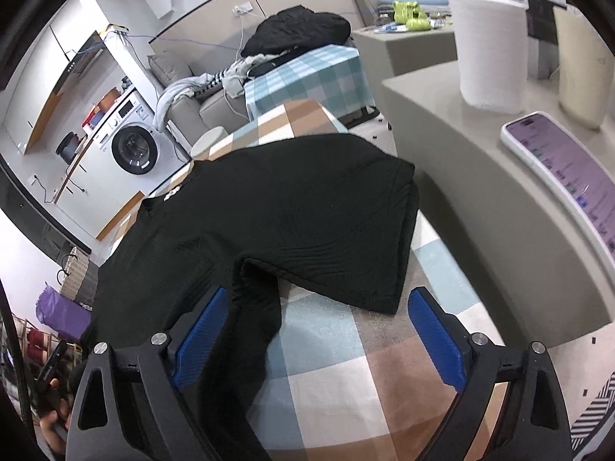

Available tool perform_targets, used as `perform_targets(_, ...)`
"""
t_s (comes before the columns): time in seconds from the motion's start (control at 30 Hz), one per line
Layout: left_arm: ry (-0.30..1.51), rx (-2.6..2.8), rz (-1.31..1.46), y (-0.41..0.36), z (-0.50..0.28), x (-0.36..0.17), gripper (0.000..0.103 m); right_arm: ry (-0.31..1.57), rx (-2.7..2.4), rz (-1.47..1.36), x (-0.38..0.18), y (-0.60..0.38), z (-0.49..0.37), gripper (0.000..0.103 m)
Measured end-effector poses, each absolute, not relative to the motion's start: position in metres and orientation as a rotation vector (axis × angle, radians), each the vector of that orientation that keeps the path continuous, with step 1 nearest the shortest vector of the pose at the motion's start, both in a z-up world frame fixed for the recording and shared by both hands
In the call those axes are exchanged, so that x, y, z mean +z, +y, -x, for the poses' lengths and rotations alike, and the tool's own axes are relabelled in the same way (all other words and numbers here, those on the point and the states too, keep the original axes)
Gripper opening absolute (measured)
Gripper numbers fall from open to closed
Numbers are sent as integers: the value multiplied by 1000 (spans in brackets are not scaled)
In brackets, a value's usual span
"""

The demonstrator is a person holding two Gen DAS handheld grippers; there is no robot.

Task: Fold small clothes
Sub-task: 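Grasp the sweater's side edge with the right tool and fold it inward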

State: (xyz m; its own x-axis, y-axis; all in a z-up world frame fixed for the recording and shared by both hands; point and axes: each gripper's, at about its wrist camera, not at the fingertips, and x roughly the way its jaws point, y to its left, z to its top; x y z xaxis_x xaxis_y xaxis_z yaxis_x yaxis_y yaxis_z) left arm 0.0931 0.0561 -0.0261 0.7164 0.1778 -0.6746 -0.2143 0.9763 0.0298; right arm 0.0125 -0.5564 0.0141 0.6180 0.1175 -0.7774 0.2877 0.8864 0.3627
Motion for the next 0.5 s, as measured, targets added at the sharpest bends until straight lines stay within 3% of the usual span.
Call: perform_targets(0.5, 751, 185, 43, 61, -100, -38, 102, 974, -15, -758, -19, -560, -22, 86)
